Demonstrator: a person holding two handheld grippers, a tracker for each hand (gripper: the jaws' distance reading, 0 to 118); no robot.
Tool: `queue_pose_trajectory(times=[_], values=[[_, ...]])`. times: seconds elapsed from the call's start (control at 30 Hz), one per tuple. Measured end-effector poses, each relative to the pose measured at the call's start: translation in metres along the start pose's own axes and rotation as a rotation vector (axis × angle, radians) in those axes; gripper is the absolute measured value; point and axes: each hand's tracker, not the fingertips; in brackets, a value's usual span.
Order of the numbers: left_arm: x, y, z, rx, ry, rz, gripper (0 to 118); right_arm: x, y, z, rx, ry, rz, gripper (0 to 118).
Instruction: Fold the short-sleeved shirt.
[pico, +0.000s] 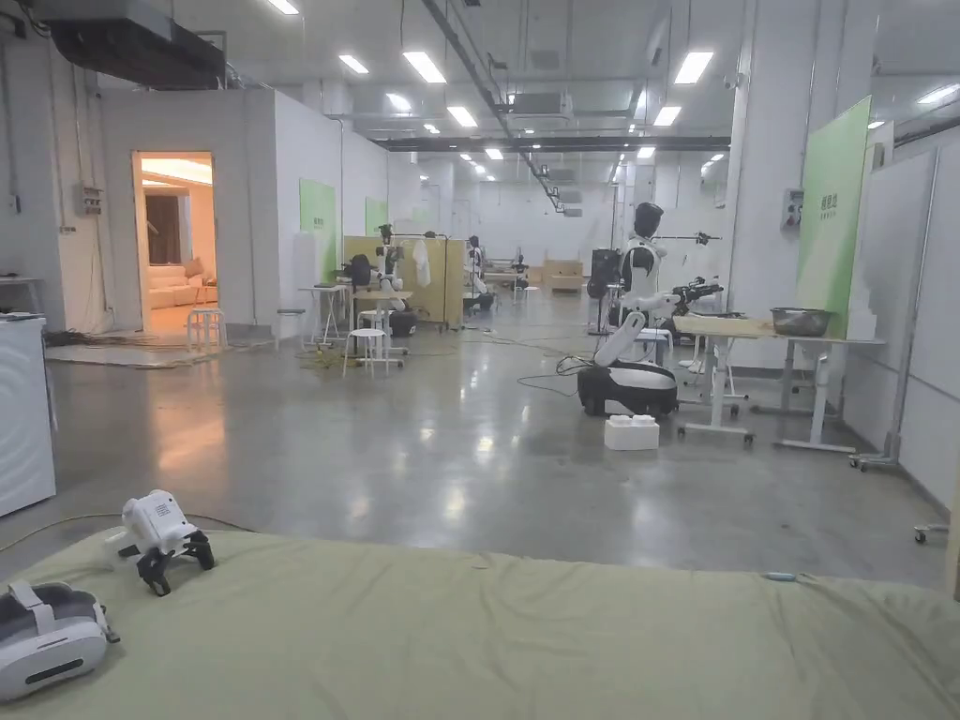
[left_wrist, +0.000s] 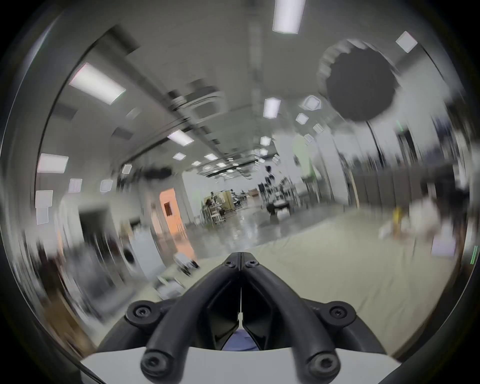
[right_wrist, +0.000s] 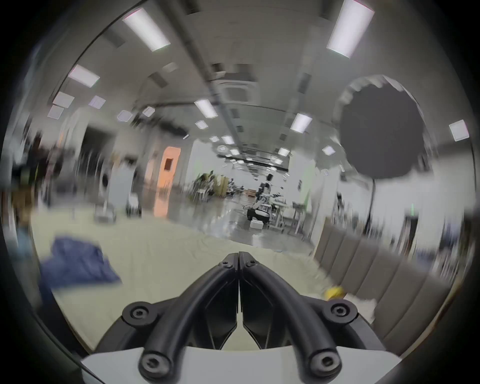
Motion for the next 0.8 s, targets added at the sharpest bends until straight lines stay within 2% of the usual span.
queue_pose_trajectory(times=[0.13,0.17,0.23,0.27,0.3,0.33,0.37,0.4,0.43,0.47,0.53,0.6,0.63,0.67,0.7,0.73,0.8], values=[[0.065,-0.063,-0.007,-0.067,-0.148,-0.975,0,-0.051,-0.037,-0.016,-0.131,0.069,0.900,0],[0.077,-0.086,-0.006,-0.117,-0.219,-1.153,0,-0.063,-0.056,-0.018,-0.142,0.115,1.097,0],[0.090,-0.124,0.002,-0.151,-0.384,-1.341,0,-0.076,-0.089,-0.015,-0.133,0.246,1.356,0],[0.090,-0.137,0.005,-0.141,-0.465,-1.340,0,-0.078,-0.100,-0.013,-0.113,0.302,1.410,0],[0.091,-0.139,0.005,-0.158,-0.503,-1.251,0,-0.081,-0.109,-0.012,-0.094,0.332,1.442,0],[0.090,-0.131,0.002,-0.176,-0.494,-1.141,0,-0.080,-0.114,-0.011,-0.099,0.348,1.435,0],[0.085,-0.118,-0.004,-0.178,-0.460,-1.034,0,-0.078,-0.109,-0.012,-0.107,0.334,1.385,0],[0.072,-0.102,-0.009,-0.175,-0.382,-0.868,0,-0.075,-0.097,-0.014,-0.107,0.307,1.248,0],[0.056,-0.079,-0.018,-0.178,-0.302,-0.680,0,-0.068,-0.080,-0.019,-0.127,0.266,1.065,0],[0.041,-0.062,-0.022,-0.170,-0.242,-0.502,0,-0.057,-0.062,-0.022,-0.132,0.218,0.871,0],[0.001,-0.025,-0.023,-0.106,-0.125,-0.091,0,-0.030,-0.032,-0.023,-0.092,0.112,0.408,0],[-0.027,-0.019,-0.013,-0.028,-0.088,0.283,0,-0.002,-0.022,-0.018,-0.023,-0.004,-0.061,0],[-0.037,-0.025,-0.007,0.017,-0.094,0.458,0,0.008,-0.026,-0.015,0.006,-0.046,-0.270,0],[-0.040,-0.041,-0.001,0.055,-0.112,0.610,0,0.015,-0.034,-0.014,0.028,-0.066,-0.417,0],[-0.043,-0.048,0.002,0.070,-0.121,0.706,0,0.018,-0.042,-0.013,0.054,-0.064,-0.478,0],[-0.045,-0.048,0.003,0.041,-0.084,0.751,0,0.019,-0.046,-0.013,0.058,-0.060,-0.495,0],[-0.039,-0.043,0.005,0.036,-0.050,0.703,0,0.021,-0.044,-0.014,-0.001,-0.077,-0.504,0]])
